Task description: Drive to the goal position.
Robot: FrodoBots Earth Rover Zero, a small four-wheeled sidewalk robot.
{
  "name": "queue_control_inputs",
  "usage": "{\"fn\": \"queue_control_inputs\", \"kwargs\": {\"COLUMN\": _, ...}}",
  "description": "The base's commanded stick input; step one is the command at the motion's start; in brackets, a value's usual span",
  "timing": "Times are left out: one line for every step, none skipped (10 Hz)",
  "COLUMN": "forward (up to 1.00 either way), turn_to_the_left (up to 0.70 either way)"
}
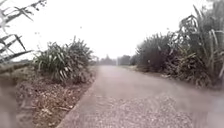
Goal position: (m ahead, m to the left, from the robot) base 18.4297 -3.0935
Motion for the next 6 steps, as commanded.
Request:
{"fn": "queue_control_inputs", "kwargs": {"forward": 0.85, "turn_to_the_left": -0.13}}
{"fn": "queue_control_inputs", "kwargs": {"forward": 0.85, "turn_to_the_left": -0.21}}
{"fn": "queue_control_inputs", "kwargs": {"forward": 0.85, "turn_to_the_left": -0.29}}
{"fn": "queue_control_inputs", "kwargs": {"forward": 0.85, "turn_to_the_left": -0.32}}
{"fn": "queue_control_inputs", "kwargs": {"forward": 0.85, "turn_to_the_left": -0.26}}
{"fn": "queue_control_inputs", "kwargs": {"forward": 0.85, "turn_to_the_left": -0.2}}
